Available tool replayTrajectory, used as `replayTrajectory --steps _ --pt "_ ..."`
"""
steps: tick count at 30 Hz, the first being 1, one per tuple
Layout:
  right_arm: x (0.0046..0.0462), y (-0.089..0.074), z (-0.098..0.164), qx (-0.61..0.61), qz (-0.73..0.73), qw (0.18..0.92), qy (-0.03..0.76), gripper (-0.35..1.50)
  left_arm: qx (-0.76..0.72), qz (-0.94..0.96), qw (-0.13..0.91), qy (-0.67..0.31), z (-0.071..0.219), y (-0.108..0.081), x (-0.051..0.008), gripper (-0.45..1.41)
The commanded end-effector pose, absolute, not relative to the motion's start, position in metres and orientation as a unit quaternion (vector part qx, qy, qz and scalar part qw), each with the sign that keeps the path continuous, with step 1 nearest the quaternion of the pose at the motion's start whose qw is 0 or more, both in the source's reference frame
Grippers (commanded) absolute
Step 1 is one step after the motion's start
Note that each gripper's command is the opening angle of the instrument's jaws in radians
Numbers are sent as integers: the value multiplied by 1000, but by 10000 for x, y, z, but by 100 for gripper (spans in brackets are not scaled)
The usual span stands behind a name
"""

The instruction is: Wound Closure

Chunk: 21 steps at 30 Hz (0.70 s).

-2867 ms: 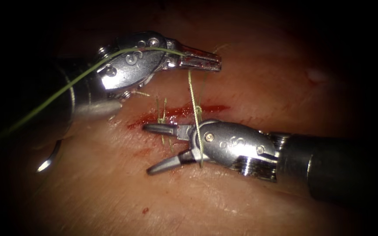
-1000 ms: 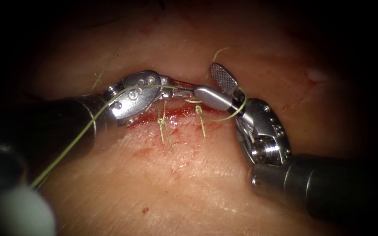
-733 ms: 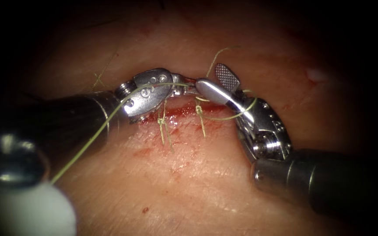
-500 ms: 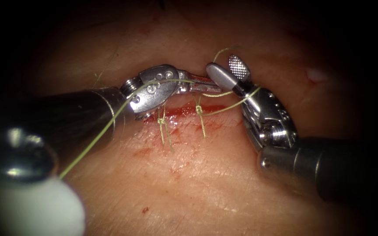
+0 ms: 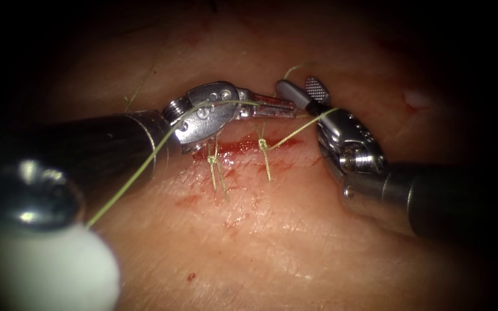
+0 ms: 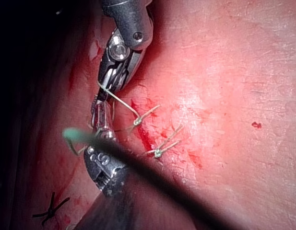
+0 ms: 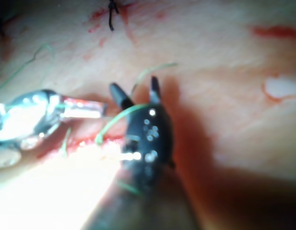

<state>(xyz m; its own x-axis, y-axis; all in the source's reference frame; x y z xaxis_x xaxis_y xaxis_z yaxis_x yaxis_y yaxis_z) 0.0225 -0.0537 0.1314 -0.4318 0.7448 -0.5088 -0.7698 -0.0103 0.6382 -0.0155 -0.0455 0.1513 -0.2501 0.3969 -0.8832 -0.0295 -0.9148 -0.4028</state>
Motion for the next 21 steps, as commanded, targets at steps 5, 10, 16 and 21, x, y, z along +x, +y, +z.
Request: replayTrajectory --steps 5,10,16,21 --pt "232 -525 1335 -8 710 535 457 74 -596 776 136 -154 1523 -447 -157 -45" --pt "244 -524 1340 5 711 533 459 74 -595 777 136 -153 1525 -448 -158 -45" --pt "269 -522 1345 31 707 534 462 69 -594 778 134 -154 1526 -449 -158 -45" --pt "283 -525 1351 43 705 540 458 49 -593 779 133 -155 1526 -449 -156 -45"
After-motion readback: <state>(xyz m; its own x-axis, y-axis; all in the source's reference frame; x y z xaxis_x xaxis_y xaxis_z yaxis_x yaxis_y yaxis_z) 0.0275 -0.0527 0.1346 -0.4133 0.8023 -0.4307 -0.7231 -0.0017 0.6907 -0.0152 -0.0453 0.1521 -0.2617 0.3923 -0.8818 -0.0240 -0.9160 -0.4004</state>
